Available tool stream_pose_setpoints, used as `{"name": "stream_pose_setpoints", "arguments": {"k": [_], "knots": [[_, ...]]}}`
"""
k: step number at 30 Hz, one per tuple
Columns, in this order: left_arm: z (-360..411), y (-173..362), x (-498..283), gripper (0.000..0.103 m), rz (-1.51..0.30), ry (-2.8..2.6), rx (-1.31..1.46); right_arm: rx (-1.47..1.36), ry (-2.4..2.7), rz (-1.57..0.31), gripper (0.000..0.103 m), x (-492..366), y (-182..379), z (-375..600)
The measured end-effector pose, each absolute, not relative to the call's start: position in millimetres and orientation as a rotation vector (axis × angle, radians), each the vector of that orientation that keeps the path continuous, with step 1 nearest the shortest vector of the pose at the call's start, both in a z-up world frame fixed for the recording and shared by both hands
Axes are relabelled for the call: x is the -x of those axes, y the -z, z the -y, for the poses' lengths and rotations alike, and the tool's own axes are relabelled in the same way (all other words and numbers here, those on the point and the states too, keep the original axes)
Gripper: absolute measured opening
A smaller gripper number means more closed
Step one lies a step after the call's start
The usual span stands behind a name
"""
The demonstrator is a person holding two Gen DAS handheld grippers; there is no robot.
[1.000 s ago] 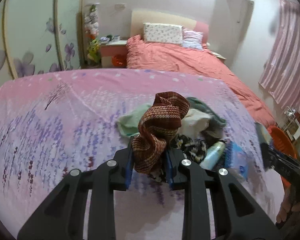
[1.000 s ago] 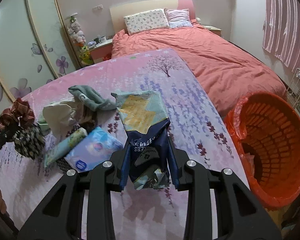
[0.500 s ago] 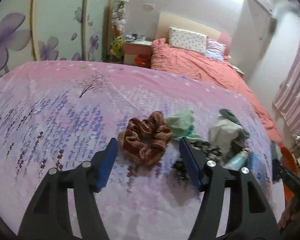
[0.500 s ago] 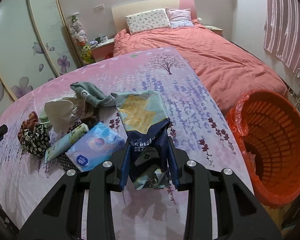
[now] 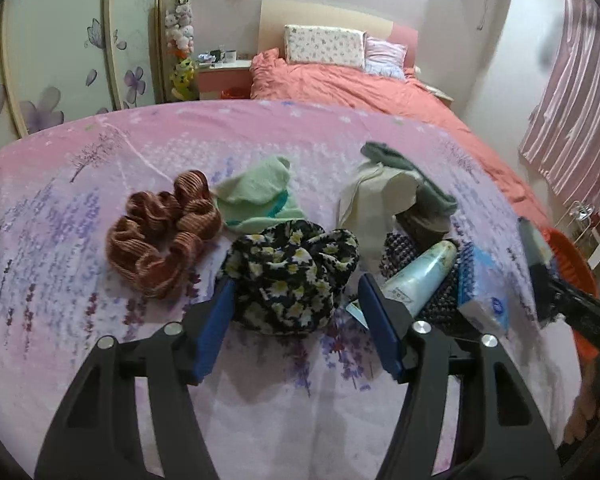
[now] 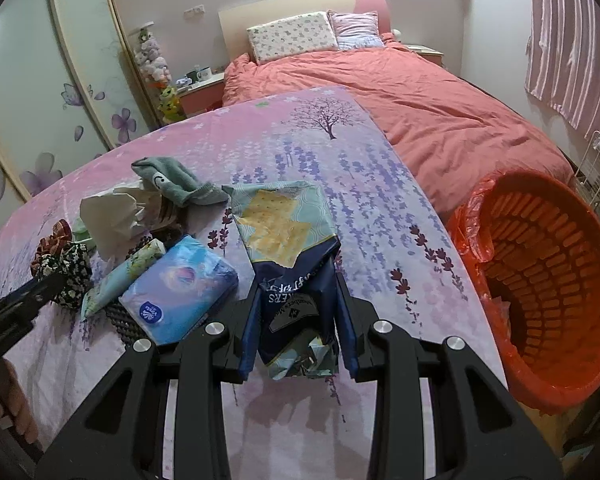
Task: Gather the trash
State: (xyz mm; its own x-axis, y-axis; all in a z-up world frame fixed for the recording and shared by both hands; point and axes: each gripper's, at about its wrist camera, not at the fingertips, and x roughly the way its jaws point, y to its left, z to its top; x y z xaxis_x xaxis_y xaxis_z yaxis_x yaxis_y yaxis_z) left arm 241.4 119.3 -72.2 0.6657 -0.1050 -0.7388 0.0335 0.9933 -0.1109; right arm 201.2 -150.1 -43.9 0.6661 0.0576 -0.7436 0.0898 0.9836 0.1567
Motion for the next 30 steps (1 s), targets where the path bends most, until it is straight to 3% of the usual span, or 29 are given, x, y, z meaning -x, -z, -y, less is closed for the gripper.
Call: {"name": "stream_pose_setpoints", "arguments": {"k": [1,3,5,30], "knots": [[-117,75,-245,0.044,-0.849,0.077,0.085,-0.187,0.016,-0.842,0.034,-201,43,149],[-117,80,-247,0.019,-0.868,0.077,0.082,-0.185,0.01,-0.839,0.034,-200,42,149],[-116,78,-245,0.012,-0.863,0.085,0.091,-0.184,0.005,-0.832,0.034,-197,40,149],[-45,-34,-190,0.01,-0.617,0.23,0.042,-0.194,-0.003,-0.609,0.034,-139,-34,178]]}}
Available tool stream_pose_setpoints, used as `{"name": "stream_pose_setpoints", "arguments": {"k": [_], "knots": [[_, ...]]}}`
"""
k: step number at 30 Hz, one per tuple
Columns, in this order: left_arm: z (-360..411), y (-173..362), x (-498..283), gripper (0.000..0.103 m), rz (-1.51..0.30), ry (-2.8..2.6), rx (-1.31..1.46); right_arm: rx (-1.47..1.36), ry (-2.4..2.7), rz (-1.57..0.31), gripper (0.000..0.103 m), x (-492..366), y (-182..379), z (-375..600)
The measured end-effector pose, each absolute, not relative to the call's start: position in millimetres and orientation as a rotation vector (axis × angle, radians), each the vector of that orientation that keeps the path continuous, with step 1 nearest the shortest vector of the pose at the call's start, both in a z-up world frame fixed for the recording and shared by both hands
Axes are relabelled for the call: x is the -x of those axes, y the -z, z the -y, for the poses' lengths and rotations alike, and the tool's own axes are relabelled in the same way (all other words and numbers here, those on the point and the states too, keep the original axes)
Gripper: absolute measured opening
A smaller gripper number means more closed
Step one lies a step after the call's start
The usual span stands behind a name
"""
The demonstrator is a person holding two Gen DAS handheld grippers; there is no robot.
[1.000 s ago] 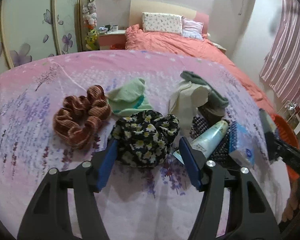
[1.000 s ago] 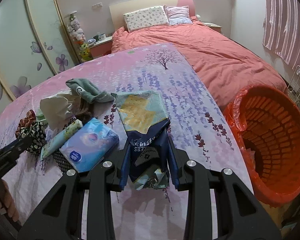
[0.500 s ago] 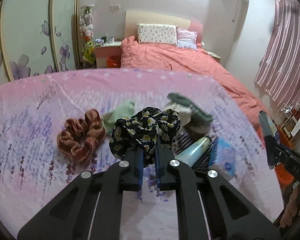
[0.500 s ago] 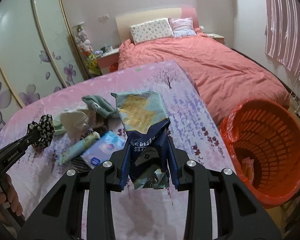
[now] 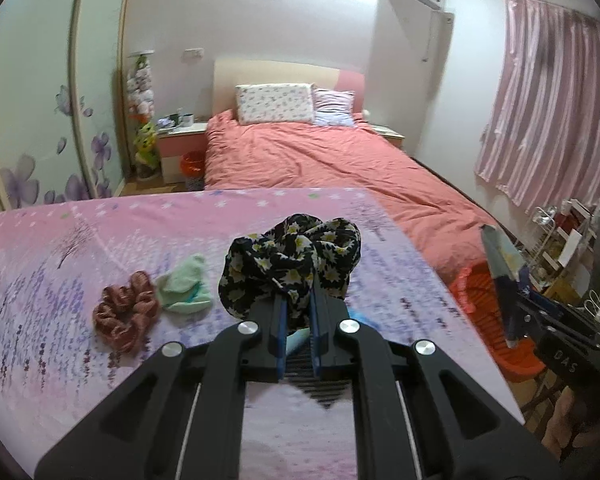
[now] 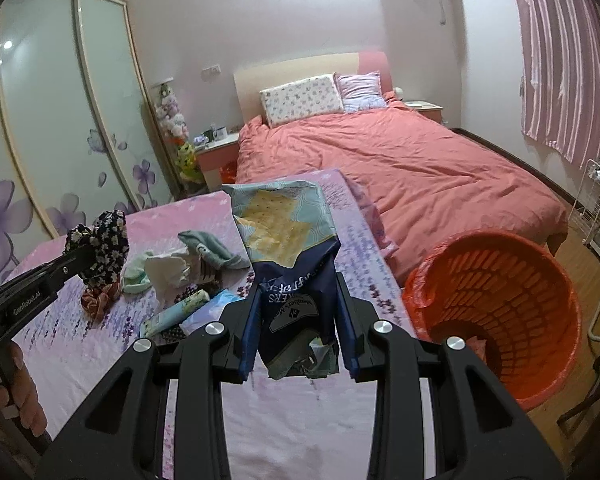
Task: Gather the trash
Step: 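Carry the navy bag and floral cloth over the orange basket and release both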
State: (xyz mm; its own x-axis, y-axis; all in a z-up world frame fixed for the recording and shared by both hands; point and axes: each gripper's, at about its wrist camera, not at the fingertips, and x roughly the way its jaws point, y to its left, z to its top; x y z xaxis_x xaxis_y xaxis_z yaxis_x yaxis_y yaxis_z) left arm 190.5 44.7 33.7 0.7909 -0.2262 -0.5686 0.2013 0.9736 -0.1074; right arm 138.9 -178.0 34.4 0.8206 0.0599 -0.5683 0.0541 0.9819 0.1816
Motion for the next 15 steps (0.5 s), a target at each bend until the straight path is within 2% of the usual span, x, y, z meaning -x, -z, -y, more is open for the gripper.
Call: {"name": "stream_pose_setpoints", "arguments": {"k": [15], "knots": [[55,-37,-190,0.01,-0.629,0.438,0.011,-0.26,0.116,-0.579,0.034,-123,-28,251]]}}
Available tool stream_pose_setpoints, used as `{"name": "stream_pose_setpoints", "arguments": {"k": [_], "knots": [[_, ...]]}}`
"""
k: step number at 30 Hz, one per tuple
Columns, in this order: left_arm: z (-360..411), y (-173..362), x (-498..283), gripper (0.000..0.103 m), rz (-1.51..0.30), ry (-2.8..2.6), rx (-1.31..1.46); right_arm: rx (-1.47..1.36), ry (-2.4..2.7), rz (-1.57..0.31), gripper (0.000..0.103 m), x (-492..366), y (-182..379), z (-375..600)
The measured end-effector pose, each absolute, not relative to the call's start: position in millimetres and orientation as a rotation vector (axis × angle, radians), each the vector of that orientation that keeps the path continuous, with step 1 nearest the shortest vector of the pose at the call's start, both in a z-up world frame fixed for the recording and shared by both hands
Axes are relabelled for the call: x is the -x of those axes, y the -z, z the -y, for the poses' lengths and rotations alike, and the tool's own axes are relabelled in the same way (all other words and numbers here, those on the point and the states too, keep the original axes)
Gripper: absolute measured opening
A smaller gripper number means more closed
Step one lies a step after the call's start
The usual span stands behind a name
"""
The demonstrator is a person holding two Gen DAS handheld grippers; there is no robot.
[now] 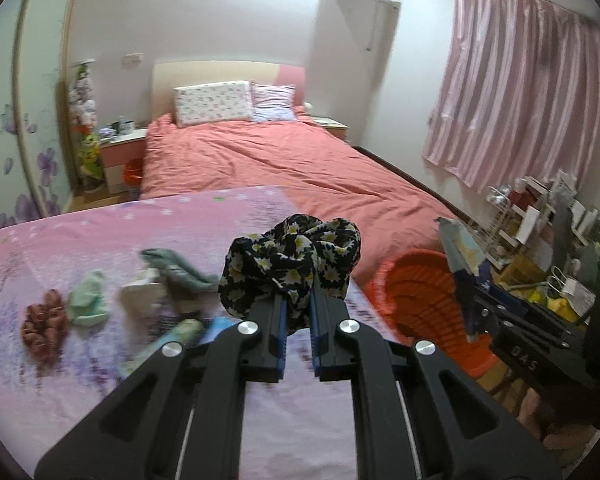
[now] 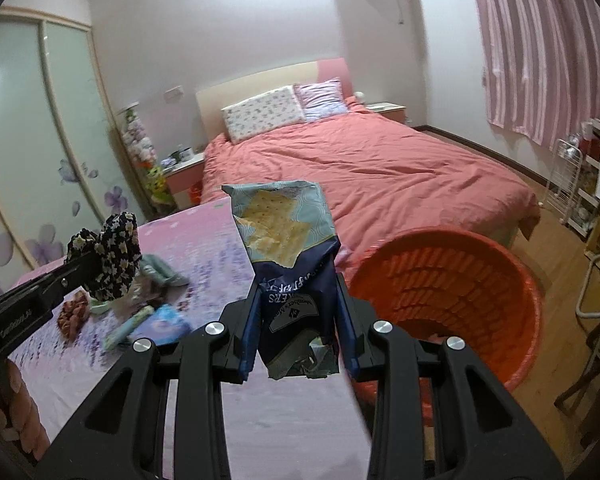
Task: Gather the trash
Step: 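Carry the navy bag and floral cloth over the orange basket and release both, then move both open tools back over the items on the bed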
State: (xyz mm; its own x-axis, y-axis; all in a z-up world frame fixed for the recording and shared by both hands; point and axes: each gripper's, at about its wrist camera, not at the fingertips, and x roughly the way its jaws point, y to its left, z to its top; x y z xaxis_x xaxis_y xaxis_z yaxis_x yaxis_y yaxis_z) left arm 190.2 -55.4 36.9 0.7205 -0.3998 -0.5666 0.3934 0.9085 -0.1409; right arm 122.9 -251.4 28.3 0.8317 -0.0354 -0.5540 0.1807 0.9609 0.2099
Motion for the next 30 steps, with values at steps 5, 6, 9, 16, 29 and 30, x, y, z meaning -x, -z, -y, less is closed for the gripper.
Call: {"name": "stream_pose_setpoints", "arguments": {"k": [5,6,9,16,29,30], "knots": [[107,-25,-194,0.01,-0.66,0.532,-0.004,-0.304,0.182,-0.58,0.034,-123,-20,291],[120,-22,-195,0.01,-0.669,0.554,-0.007,-0.315,0.193,-0.581,0.034,-123,-18,299],[152,-13,-197,0.01,-0.687,0.604,-0.024,-0.363,0.224,-0.59,0.034,-125,-11,323],[232,16,-208,0.013,-0.743,0.695,-0.084,-0.449,0.253,-0.622,0.037,-136,11,366],[236,54,-229,0.085,-0.786,0.581,-0.142,-0.483,0.264,-0.672,0.07,-136,43,386],[229,53,-228,0.088,-0.776,0.569,-0.143,-0.467,0.269,-0.672,0.071,-134,43,381]]}}
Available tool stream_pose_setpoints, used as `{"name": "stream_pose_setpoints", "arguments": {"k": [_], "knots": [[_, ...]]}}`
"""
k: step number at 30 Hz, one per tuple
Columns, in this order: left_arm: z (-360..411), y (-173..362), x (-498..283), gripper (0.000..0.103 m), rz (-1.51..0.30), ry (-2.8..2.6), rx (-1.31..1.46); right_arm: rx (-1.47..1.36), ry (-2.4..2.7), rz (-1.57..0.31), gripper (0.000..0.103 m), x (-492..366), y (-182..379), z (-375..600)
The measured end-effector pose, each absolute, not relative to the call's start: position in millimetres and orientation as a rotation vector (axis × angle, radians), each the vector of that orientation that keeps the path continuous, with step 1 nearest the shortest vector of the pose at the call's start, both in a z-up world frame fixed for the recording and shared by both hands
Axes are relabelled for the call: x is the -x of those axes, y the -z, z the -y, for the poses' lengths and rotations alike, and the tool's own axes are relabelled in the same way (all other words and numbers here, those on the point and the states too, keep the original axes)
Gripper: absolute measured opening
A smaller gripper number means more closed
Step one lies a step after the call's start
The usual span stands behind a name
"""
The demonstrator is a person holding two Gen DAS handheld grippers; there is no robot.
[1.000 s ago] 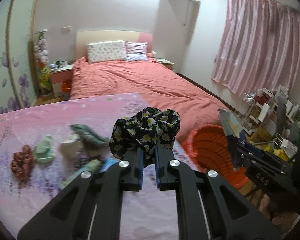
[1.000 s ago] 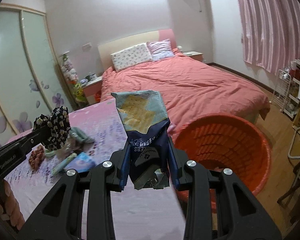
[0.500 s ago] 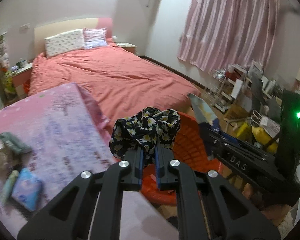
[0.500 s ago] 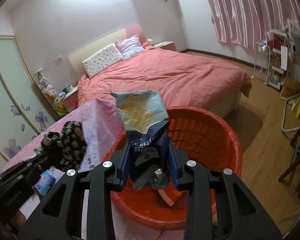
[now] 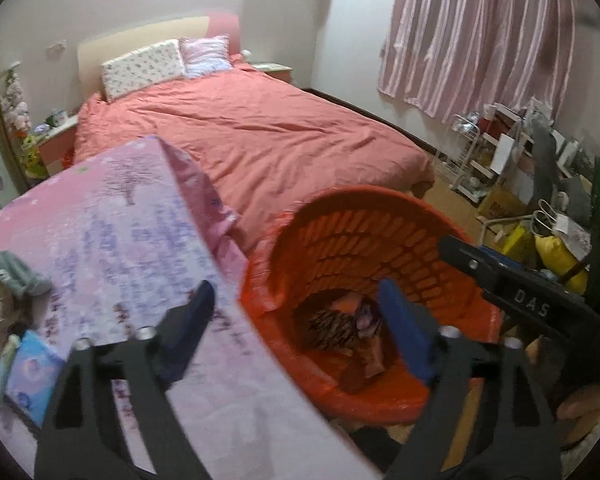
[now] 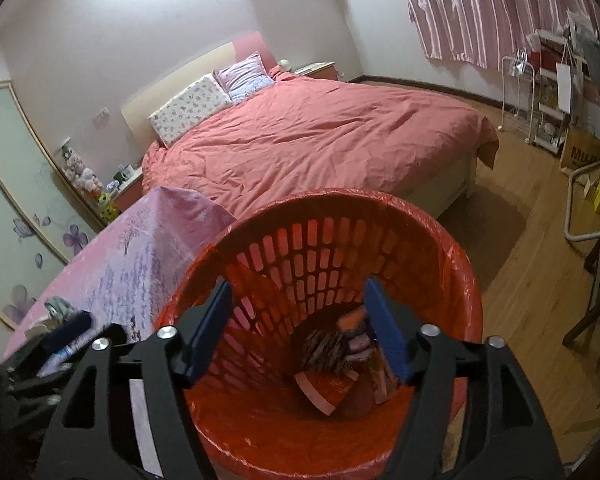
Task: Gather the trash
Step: 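Move both open tools back over the items on the bed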
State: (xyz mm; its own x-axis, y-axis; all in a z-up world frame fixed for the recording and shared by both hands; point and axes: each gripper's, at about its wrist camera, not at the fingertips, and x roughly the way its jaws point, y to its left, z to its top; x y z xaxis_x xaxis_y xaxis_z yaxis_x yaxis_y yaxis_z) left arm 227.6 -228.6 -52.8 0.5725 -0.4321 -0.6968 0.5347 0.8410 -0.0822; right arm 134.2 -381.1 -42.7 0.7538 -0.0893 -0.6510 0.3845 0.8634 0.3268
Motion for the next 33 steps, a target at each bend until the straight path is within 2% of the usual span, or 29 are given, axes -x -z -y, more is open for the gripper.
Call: {"name": "stream_pose_setpoints", "arguments": {"k": [2,4,6,16,23,33], "knots": [[211,50,-222,0.092,-0.755,0.544,-0.157,-0.442,0.271,-0.675,0.072,-135,39,381],[192,48,-218,0.093,-0.736,0.507,-0.174,-0.421,0.269,-0.677,0.079,-133,37,371],[168,46,-214,0.094,-0.721,0.463,-0.177,-0.4,0.263,-0.677,0.082,-133,34,361],[11,37,-205,0.094,-0.681,0.2,-0.109,-0.25,0.097,-0.758,0.082,-152,29,248],[-107,49,-207,0.094,-0.706,-0.045,-0.066,-0.231,-0.073,-0.809,0.082,-178,29,161],[-201,58,-211,0.094,-0.748,-0.149,0.087,-0.228,-0.094,-0.899,0.082,-217,39,82]]}}
